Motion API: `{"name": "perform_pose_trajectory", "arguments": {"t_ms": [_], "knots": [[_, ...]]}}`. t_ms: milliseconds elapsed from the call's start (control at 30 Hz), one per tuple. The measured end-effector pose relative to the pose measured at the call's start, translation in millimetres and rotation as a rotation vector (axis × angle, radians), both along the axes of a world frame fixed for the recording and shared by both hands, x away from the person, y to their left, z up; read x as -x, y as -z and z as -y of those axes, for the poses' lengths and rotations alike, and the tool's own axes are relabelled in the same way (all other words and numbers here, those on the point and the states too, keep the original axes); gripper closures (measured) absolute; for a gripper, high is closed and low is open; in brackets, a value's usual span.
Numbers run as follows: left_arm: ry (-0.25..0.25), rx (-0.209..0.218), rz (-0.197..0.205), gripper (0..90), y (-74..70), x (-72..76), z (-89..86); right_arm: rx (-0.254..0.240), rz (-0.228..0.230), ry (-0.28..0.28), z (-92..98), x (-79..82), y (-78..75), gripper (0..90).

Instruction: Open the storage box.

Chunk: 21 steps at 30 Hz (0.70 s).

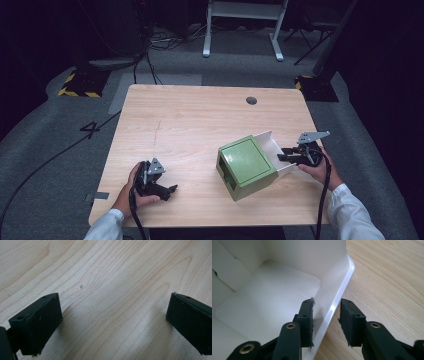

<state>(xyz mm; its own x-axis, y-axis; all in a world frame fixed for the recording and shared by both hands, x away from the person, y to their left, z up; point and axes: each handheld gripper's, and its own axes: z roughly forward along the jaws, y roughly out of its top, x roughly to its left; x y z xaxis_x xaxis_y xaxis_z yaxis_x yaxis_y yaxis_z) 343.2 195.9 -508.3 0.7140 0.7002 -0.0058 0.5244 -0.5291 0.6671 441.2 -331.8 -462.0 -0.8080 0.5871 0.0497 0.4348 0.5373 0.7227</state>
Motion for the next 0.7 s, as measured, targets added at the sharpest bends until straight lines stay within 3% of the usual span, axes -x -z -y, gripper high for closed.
{"name": "perform_pose_trajectory", "arguments": {"t_ms": [700], "knots": [[0.000, 0.001, -0.001, 0.5, 0.0, 0.0, 0.0, 0.021, 0.023, 0.035, 11.9, -11.7, 0.7, 64.1]]}}
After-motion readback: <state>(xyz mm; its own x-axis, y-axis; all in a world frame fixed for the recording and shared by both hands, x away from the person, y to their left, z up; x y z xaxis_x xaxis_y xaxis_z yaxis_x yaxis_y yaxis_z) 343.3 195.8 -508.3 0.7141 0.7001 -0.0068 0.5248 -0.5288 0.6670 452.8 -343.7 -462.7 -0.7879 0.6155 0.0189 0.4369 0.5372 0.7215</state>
